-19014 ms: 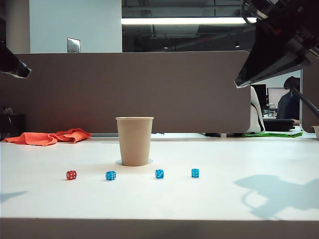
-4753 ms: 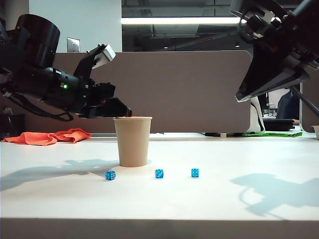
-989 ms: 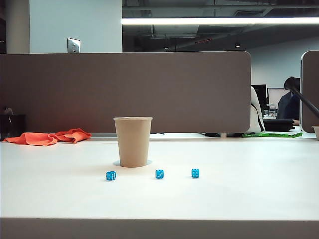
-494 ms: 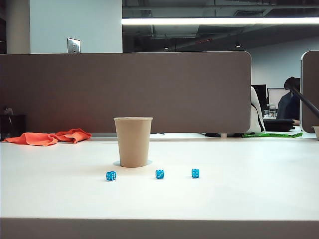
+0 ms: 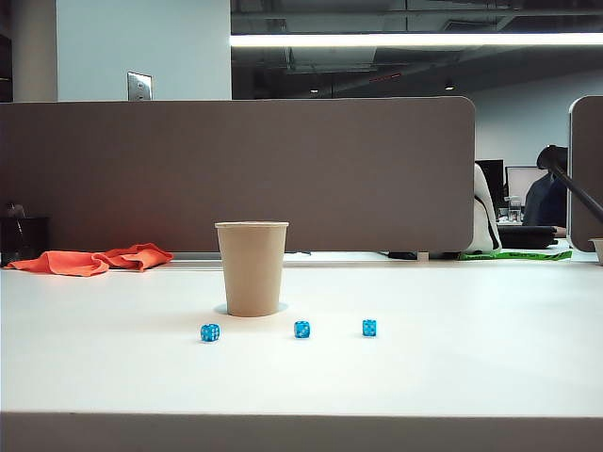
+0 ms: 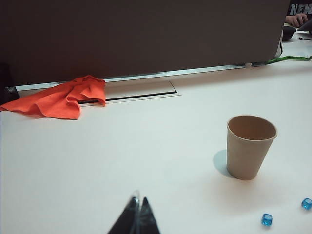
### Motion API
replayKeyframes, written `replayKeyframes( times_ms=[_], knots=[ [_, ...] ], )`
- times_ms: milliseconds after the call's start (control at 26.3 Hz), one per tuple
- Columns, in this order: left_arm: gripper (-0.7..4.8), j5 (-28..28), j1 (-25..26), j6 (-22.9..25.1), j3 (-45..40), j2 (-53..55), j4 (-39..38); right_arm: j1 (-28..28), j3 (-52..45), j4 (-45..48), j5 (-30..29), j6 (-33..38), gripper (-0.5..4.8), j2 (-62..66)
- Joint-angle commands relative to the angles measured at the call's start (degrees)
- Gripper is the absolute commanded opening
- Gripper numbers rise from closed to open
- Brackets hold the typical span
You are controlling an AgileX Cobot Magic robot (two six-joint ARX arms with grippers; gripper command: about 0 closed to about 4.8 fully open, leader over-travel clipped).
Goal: Pick up the dice with a different color and drop it into the paper cup.
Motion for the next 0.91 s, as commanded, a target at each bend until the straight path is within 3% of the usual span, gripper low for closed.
replayKeyframes(
  times_ms=[38, 190, 418, 723, 913],
  knots=[
    [-0.06, 0.0, 0.0, -1.9, 0.2, 0.0, 2.3, 0.1, -0.1, 1.2, 1.1, -0.1, -0.01, 0.0],
    [-0.06, -0.1, 0.0, -1.9, -0.5, 0.0, 4.1, 0.7, -0.1, 0.9, 0.9, 0.0, -0.01, 0.0],
    [-0.06, 0.0, 0.0, -3.5, -4.7, 0.0, 12.6, 1.5, -0.1, 0.9, 0.8, 0.4, -0.01, 0.0],
    [-0.06, 5.4, 0.0, -3.4, -10.8, 0.0, 17.0, 1.5, -0.1, 0.4, 0.7, 1.5, -0.01, 0.0],
    [-0.06, 3.5, 0.0, -4.0, -13.4, 0.0, 19.4, 1.3, -0.1, -1.5, 1.2, 1.4, -0.01, 0.0]
  ],
)
